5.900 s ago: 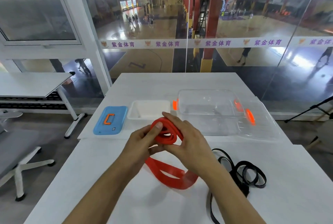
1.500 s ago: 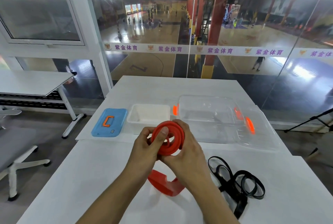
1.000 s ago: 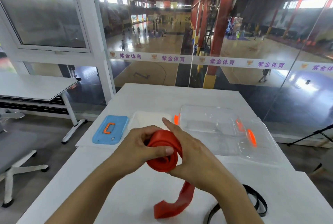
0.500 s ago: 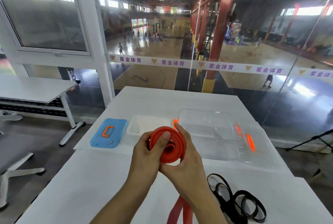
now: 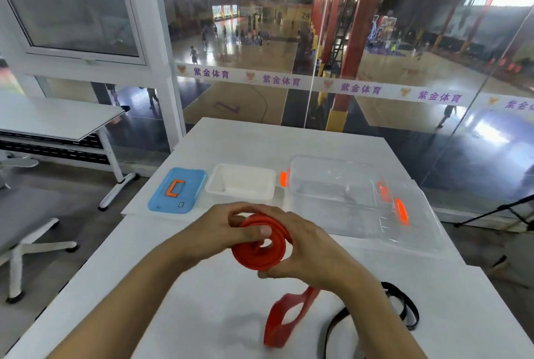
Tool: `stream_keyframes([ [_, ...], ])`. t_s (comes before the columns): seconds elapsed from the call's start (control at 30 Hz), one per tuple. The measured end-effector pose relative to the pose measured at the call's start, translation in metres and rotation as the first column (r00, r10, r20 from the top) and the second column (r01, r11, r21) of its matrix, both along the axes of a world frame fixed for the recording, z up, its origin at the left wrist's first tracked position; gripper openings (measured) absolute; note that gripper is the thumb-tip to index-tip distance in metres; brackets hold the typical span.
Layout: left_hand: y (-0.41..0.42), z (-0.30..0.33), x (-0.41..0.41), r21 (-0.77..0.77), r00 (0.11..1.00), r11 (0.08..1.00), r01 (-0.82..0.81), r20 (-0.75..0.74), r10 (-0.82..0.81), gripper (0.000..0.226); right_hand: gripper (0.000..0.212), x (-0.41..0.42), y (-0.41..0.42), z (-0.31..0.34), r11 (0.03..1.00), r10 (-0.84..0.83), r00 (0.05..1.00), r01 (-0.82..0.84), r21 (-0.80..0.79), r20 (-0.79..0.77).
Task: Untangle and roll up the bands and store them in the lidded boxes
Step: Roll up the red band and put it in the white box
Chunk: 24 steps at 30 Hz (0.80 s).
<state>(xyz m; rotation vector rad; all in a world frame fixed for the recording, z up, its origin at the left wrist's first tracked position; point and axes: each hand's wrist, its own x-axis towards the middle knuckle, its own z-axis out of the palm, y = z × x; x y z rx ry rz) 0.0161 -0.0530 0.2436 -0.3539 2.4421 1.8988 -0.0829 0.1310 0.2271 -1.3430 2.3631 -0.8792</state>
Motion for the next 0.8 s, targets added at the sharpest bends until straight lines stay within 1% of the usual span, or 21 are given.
stream_keyframes([
  [0.03,-0.002,0.005,-0.002,-0.085,0.999,0.995,0.044,0.032,-0.042,0.037,0.103,0.000,-0.002,0.000,1.000,0.017,1.000,-0.016,0.015,-0.008],
  [0.1,-0.003,0.010,-0.005,-0.192,0.998,0.980,0.045,0.048,-0.037,0.028,0.108,0.000,-0.005,0.001,0.999,0.031,0.999,-0.031,0.033,-0.015],
  [0.2,-0.001,0.003,-0.007,-0.201,0.998,0.978,-0.049,-0.041,0.041,0.029,0.112,-0.003,-0.003,0.002,1.000,0.010,1.000,-0.010,-0.001,-0.026],
  [0.27,0.002,-0.004,-0.006,-0.159,0.988,0.980,-0.122,-0.115,0.105,0.032,0.109,-0.006,0.001,0.005,1.000,-0.008,1.000,0.008,-0.030,-0.013],
  [0.33,0.008,-0.009,-0.005,-0.089,0.970,0.979,-0.186,-0.174,0.168,0.033,0.101,-0.008,0.006,0.006,0.998,-0.024,1.000,0.025,-0.056,0.015],
  [0.4,0.014,-0.011,-0.006,-0.010,0.945,0.968,-0.252,-0.218,0.244,0.038,0.089,-0.009,0.009,0.004,0.993,-0.044,0.997,0.051,-0.107,0.067],
  [0.47,0.019,-0.015,-0.007,0.065,0.917,0.949,-0.310,-0.244,0.316,0.042,0.085,-0.009,0.011,-0.001,0.984,-0.053,0.991,0.073,-0.163,0.123],
  [0.63,0.035,-0.024,-0.010,0.204,0.852,0.888,-0.412,-0.261,0.454,0.045,0.105,0.001,0.007,-0.022,0.963,-0.096,0.966,0.151,-0.221,0.242],
  [0.73,0.043,-0.032,-0.012,0.294,0.798,0.826,-0.481,-0.242,0.552,0.047,0.113,0.016,0.003,-0.032,0.942,-0.179,0.953,0.238,-0.237,0.245],
  [0.8,0.049,-0.039,-0.014,0.330,0.762,0.779,-0.533,-0.215,0.611,0.051,0.113,0.029,-0.004,-0.036,0.912,-0.263,0.939,0.317,-0.259,0.223],
])
